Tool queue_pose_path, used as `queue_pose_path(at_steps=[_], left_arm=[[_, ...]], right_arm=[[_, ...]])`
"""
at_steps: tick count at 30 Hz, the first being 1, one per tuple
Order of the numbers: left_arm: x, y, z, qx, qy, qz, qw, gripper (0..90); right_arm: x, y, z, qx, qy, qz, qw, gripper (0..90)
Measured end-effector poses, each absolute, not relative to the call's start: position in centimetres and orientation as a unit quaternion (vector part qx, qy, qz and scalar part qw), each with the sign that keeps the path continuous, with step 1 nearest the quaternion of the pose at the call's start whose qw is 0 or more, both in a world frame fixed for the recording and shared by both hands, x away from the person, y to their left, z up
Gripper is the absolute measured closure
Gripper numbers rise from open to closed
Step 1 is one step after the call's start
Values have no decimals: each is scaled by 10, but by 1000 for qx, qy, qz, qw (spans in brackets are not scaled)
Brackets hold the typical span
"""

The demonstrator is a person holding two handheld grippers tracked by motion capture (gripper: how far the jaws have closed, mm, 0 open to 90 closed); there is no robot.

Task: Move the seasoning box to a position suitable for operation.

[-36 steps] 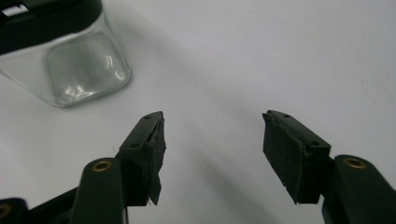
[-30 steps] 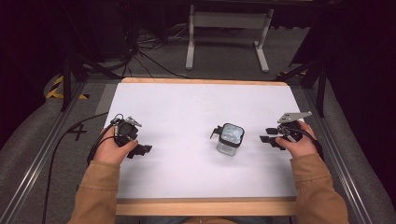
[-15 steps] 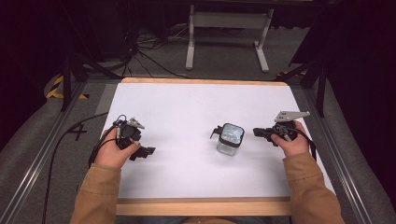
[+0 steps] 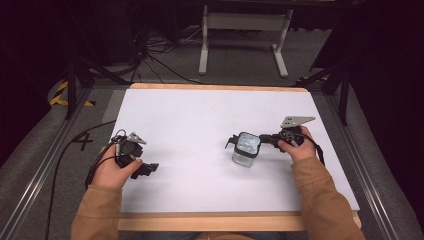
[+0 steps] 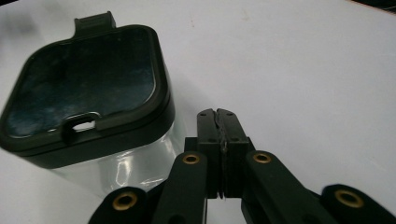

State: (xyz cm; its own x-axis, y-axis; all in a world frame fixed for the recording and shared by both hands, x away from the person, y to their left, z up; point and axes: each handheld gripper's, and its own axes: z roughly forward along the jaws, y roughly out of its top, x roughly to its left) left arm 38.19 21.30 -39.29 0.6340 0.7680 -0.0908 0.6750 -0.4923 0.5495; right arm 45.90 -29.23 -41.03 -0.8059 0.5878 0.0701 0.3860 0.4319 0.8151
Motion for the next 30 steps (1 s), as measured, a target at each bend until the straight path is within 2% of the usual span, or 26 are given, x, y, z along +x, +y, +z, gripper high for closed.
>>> queue_pose_path(at_steps=[11,30], left_arm=[[376,219,-393,858,424,86,276,221],[379,216,-394,859,424,82,276,221]], right_arm=[[471,-290,-422,275,837,459,114,891],[468,-284,-426,244,847,461,99,893]])
